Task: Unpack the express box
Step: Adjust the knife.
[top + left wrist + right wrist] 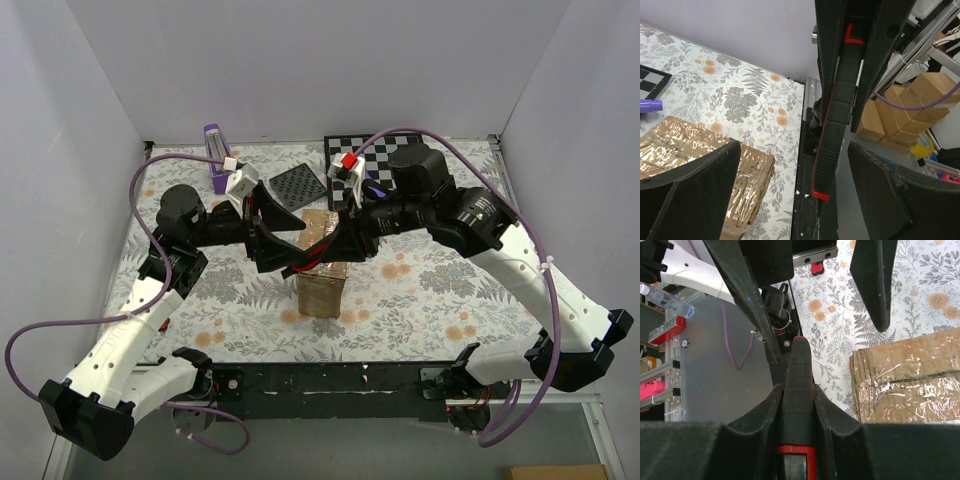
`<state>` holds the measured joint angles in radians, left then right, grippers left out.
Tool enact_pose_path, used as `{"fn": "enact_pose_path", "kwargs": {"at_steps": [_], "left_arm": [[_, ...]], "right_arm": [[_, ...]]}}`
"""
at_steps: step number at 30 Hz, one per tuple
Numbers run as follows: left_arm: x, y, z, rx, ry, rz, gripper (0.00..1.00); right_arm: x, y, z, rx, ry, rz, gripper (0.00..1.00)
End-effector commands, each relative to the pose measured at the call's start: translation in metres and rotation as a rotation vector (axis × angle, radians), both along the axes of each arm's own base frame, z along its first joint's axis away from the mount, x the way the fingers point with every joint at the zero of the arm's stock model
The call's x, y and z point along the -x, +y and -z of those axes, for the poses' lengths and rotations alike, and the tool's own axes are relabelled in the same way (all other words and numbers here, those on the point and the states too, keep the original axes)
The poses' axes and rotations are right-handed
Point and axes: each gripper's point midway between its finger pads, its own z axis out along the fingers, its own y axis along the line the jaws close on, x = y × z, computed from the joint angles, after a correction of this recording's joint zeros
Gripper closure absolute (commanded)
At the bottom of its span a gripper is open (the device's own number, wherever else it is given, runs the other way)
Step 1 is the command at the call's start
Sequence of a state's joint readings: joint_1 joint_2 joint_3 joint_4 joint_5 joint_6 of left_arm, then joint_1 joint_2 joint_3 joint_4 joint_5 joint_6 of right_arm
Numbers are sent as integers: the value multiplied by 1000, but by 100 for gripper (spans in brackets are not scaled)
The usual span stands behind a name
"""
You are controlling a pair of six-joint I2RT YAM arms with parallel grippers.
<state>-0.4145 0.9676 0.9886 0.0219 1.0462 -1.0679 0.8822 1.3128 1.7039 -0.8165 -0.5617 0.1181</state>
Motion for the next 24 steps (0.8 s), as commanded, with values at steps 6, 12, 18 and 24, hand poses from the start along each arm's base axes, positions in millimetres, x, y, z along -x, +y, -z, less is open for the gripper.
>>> {"fn": "enact_pose_path", "kwargs": {"at_steps": [6, 12, 18, 24], "left_arm": [[31, 3, 15, -20, -14, 125, 14], [38, 3, 21, -24, 0, 158, 26], [36, 1, 19, -13, 22, 161, 43], [35, -1, 11, 4, 12, 175, 50]], "right_arm": [[-9, 6, -30, -92, -73, -5, 99], [-10, 10, -35, -103, -64, -16, 99], [-10, 14, -36, -110, -53, -26, 99], [-10, 15, -33, -99, -45, -36, 99]]}}
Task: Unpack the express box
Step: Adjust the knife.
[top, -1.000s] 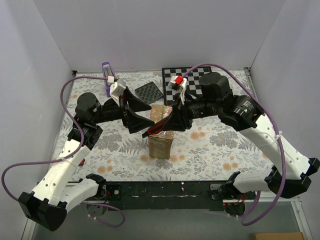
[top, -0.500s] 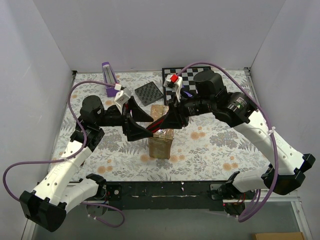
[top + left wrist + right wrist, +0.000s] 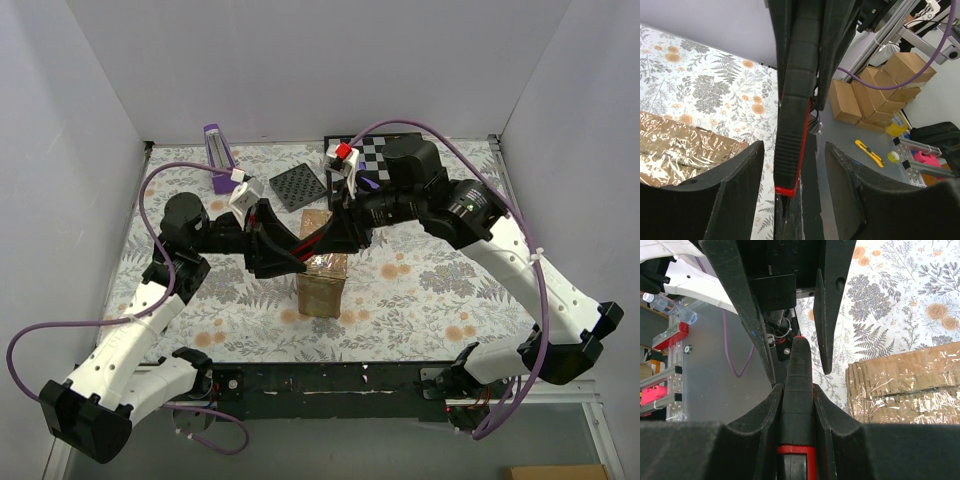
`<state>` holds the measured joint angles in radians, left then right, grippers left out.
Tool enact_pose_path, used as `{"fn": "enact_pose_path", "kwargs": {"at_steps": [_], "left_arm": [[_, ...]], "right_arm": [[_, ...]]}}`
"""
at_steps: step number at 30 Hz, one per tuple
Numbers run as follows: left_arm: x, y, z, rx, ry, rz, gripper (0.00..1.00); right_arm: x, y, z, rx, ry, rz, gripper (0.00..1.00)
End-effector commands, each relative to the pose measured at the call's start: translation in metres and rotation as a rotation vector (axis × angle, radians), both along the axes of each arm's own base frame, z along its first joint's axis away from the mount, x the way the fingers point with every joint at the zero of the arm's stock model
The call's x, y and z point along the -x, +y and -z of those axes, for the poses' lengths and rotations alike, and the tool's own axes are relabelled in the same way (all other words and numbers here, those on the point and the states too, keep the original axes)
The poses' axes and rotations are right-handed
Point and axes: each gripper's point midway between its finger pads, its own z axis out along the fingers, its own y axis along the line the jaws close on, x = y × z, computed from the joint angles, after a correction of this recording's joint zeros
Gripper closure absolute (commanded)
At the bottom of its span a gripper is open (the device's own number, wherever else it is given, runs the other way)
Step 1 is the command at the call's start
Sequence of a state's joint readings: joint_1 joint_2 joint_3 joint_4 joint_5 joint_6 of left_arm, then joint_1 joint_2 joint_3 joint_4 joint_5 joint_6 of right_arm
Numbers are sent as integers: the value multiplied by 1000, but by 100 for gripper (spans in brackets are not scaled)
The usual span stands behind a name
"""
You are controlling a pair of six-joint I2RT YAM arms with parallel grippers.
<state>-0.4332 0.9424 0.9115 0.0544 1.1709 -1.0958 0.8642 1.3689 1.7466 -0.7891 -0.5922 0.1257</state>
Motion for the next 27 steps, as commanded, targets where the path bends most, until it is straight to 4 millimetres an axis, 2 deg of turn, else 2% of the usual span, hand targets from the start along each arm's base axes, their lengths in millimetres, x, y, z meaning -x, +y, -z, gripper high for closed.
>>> {"fn": "enact_pose_path", "kwargs": {"at_steps": [1, 3, 4, 6, 7, 10, 11, 12, 14, 15, 17, 18, 27], "left_arm": [[4, -2, -10, 25, -27, 32, 54], [4, -3, -12, 29, -28, 39, 64], [2, -5, -10, 26, -18, 45, 75], [0, -6, -9, 23, -6, 49, 88], [-2, -7, -8, 25, -5, 44, 99], [-5, -8, -7, 35, -3, 30, 100], [-2, -7, -11, 44, 0, 32, 100], [-2, -7, -8, 48, 5, 27, 100], [-2, -6, -16, 82, -33, 0, 100], [-2, -6, -14, 88, -12, -7, 100], [-3, -5, -22, 130, -46, -32, 100], [0, -4, -25, 145, -33, -31, 100], [0, -1, -41, 280, -40, -75, 100]], "right_arm": [[1, 3, -27, -76, -51, -28, 99], [1, 3, -27, -77, -52, -27, 99], [1, 4, -29, -82, -56, -27, 99], [-2, 5, -29, -88, -59, -11, 99], [-1, 4, -30, -95, -61, -6, 99], [-3, 4, -34, -121, -61, 17, 77], [-4, 4, -36, -132, -65, 28, 66], [-6, 7, -35, -150, -60, 37, 61], [-6, 3, -43, -190, -76, 63, 50], [-8, 5, -52, -237, -98, 75, 46], [-5, 3, -50, -262, -72, 88, 41], [-5, 4, -56, -295, -84, 86, 38], [-6, 7, -51, -381, -41, 117, 36]]}}
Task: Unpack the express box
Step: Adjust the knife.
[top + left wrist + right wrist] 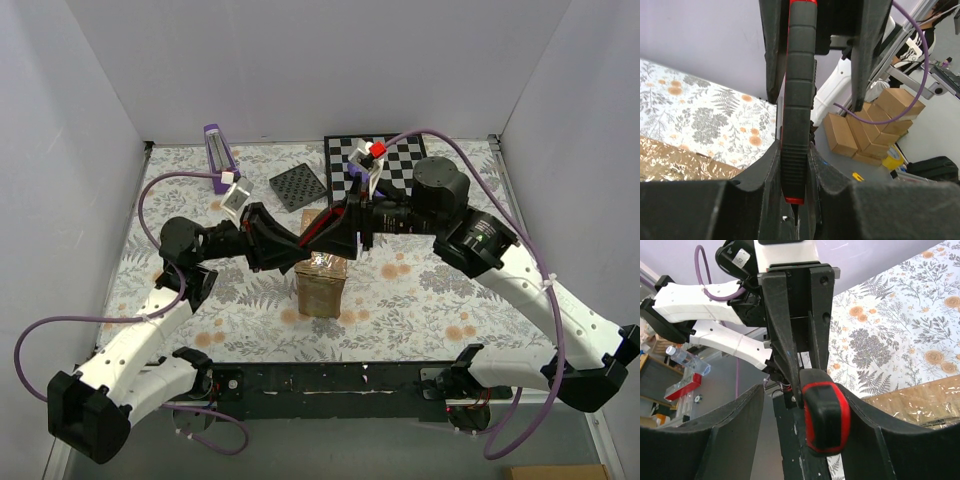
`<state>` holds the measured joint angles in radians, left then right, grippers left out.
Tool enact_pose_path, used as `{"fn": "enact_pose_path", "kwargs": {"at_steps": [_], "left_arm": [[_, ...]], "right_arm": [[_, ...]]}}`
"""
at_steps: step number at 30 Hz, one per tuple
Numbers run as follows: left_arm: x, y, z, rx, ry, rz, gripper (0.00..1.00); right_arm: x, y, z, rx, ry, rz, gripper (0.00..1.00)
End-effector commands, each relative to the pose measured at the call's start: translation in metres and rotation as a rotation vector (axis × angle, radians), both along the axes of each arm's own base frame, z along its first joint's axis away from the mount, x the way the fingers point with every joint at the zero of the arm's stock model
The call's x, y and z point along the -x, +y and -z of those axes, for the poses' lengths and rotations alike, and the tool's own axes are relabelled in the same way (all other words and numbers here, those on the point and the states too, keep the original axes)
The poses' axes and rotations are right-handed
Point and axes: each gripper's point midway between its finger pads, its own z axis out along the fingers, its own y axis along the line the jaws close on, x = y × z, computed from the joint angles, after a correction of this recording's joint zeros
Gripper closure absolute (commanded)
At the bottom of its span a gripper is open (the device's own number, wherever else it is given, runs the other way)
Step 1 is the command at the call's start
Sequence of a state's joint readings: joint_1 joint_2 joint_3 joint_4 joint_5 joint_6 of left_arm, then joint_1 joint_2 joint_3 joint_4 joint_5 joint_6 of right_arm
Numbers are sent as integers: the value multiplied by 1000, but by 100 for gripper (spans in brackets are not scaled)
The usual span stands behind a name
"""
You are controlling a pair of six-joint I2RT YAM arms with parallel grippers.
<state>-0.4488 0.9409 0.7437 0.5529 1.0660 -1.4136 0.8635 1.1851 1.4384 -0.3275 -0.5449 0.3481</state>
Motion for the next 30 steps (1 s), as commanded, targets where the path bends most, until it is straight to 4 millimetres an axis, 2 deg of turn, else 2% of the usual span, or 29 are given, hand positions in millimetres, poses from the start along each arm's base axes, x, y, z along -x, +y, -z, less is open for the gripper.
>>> {"fn": "enact_pose_path", "kwargs": {"at_steps": [1, 8, 10, 13, 19, 20, 22, 23, 24, 25, 26, 27, 28, 29, 30], "left_arm": [[7, 4, -29, 116, -61, -23, 100], [11, 1, -29, 110, -55, 2, 100], [11, 0, -27, 101, -47, 5, 100], [10, -1, -25, 95, -42, 9, 100], [9, -3, -25, 100, -39, 11, 100], [8, -4, -25, 99, -40, 7, 100], [5, -4, -25, 96, -42, -4, 100], [2, -4, -25, 97, -42, -19, 100], [-1, -5, -21, 85, -20, -30, 100], [-3, -5, -21, 82, -23, -46, 95], [-9, -4, -24, 84, -42, -80, 85], [-14, -5, -18, 59, -13, -106, 77], [-16, -4, -18, 53, -13, -132, 61], [-22, -3, -21, 48, -38, -170, 54], [-32, -1, -14, 25, 3, -226, 48]], "right_arm": [[-5, 4, -25, -124, -25, 24, 36], [-9, 14, -30, -188, -13, 12, 39], [-9, 18, -26, -179, 11, -5, 40], [-10, 24, -29, -194, 7, -22, 47], [-10, 29, -19, -171, 26, -48, 66], [-10, 28, -16, -163, 30, -49, 73], [-9, 28, -16, -157, 24, -53, 83], [-9, 26, -9, -132, 31, -44, 93], [-9, 24, -10, -129, 23, -38, 98], [-11, 23, -9, -121, 18, -25, 99], [-11, 20, -9, -110, 8, -16, 99], [-12, 16, -12, -108, -6, -3, 99], [-18, 12, -13, -103, -19, 34, 99], [-21, 8, -9, -74, -13, 62, 99], [-24, -1, -18, -77, -61, 97, 99]]}}
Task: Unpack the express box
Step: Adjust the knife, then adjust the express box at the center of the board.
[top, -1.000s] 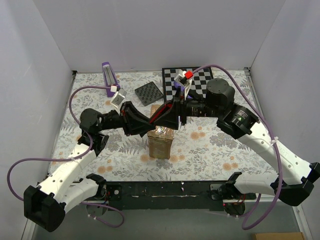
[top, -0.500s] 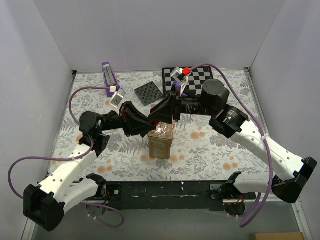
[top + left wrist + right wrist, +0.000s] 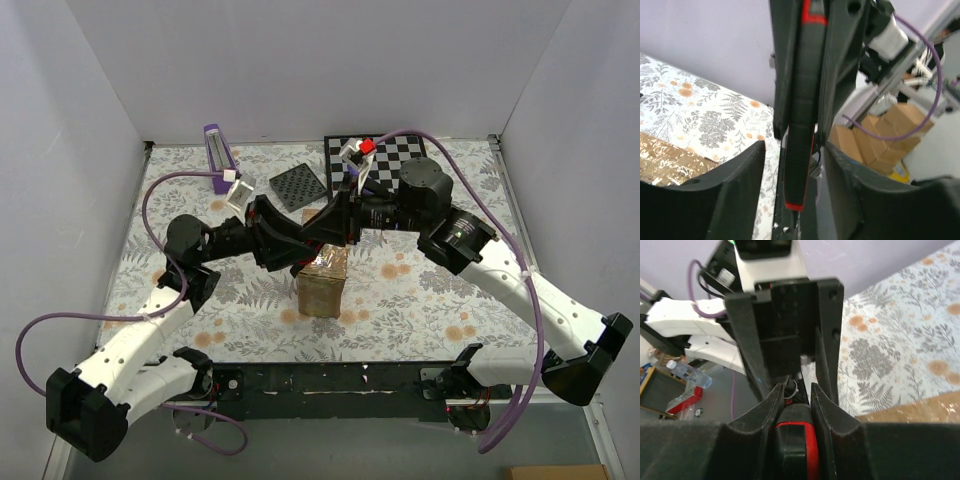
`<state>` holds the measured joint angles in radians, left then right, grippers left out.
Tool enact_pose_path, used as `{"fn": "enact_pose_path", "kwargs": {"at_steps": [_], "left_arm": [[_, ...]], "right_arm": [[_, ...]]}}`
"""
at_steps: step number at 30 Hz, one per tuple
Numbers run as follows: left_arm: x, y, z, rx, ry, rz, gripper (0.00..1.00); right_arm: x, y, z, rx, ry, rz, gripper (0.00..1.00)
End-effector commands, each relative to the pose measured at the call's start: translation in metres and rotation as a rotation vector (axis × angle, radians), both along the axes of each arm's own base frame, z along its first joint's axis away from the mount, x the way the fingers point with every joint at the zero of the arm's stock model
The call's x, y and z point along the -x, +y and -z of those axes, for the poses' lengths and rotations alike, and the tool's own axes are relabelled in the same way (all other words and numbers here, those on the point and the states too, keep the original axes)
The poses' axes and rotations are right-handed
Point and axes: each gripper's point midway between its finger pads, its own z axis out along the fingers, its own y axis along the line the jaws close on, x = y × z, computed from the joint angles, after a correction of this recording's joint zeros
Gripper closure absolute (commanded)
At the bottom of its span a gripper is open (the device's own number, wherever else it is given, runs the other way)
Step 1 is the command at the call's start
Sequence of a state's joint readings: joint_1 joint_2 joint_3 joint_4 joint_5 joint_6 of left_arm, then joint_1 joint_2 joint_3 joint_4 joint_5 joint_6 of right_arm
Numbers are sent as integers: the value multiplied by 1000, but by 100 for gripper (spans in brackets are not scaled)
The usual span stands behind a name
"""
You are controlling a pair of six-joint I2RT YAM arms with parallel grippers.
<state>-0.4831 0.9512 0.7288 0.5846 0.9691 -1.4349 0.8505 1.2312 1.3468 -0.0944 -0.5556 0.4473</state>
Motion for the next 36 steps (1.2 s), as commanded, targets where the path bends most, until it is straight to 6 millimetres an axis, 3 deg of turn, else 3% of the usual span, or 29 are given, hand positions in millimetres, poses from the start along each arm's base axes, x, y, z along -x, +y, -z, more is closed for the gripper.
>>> {"fn": "enact_pose_path", "kwargs": {"at_steps": [1, 6, 7, 9, 11, 13, 14, 16, 20, 23, 25, 32, 36], "left_arm": [[-29, 8, -12, -23, -20, -214, 39], [-50, 28, -8, -62, -45, -429, 31], [-62, 37, -8, -54, -29, -523, 30], [-70, 52, -5, -52, -7, -632, 26], [-88, 71, 8, -58, 48, -782, 25], [-101, 83, 33, -122, 125, -876, 25], [-109, 92, 48, -159, 163, -942, 25], [-116, 96, 92, -280, 280, -982, 28], [-111, 93, 164, -448, 465, -960, 39], [-101, 92, 194, -488, 549, -937, 47], [-95, 88, 200, -486, 564, -903, 51], [-70, 61, 215, -493, 628, -720, 72], [-50, 46, 224, -510, 647, -641, 78]], "right_arm": [[-18, -30, -25, 24, -107, 177, 99], [-44, -78, -17, 152, -162, 454, 99], [-55, -89, -8, 193, -173, 536, 99], [-59, -111, -1, 233, -176, 625, 99], [-71, -132, 19, 310, -167, 746, 99], [-80, -151, 28, 349, -170, 854, 99], [-84, -155, 44, 384, -164, 881, 99], [-91, -160, 59, 414, -160, 927, 99], [-106, -152, 89, 444, -154, 962, 99], [-120, -145, 104, 490, -157, 976, 99], [-127, -137, 115, 521, -166, 964, 99], [-154, -98, 115, 488, -219, 910, 99], [-166, -73, 126, 508, -236, 843, 99]]}}
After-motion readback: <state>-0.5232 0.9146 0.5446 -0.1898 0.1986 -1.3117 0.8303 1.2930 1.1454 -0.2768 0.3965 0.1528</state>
